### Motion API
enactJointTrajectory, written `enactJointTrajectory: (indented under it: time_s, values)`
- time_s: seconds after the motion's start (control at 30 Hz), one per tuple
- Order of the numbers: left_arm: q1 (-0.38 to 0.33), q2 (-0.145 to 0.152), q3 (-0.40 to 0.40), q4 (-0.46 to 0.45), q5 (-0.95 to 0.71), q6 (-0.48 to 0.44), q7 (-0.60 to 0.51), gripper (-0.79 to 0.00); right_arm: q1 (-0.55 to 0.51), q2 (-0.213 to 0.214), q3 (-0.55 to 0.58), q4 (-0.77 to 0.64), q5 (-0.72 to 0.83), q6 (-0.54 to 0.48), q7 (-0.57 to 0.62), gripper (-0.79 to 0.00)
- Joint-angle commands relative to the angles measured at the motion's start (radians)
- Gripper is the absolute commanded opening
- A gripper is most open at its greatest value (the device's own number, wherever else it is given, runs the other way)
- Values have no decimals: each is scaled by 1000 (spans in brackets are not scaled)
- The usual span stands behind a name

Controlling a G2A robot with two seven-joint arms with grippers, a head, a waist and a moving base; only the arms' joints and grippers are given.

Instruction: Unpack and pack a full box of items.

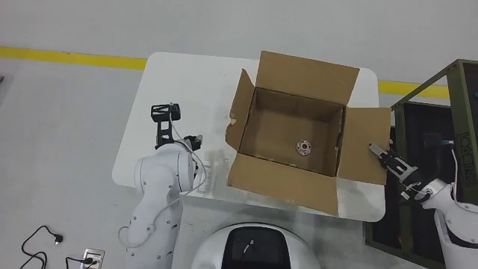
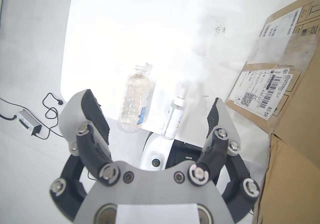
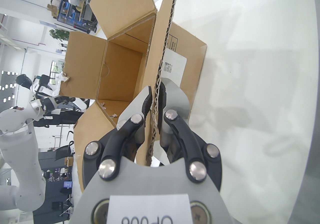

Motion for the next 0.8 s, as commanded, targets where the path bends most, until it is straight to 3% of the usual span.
enactJointTrajectory:
  time_s: [0.0, 0.27, 0.4, 0.77]
  values:
    - [-9, -1, -4, 8, 0, 6, 4, 0, 0, 4, 13, 10, 26, -15, 41, -785]
    - [-44, -3, -4, 10, -2, 5, 4, 0, 21, 19, 35, 55, 149, -60, 183, -785]
    - [-57, -5, 4, -4, -12, 4, 0, 0, 33, 28, 31, 58, 189, -130, 275, -785]
    - [-64, -7, 9, -6, -14, 5, -1, 0, 70, 44, 7, 74, 152, -173, 305, -785]
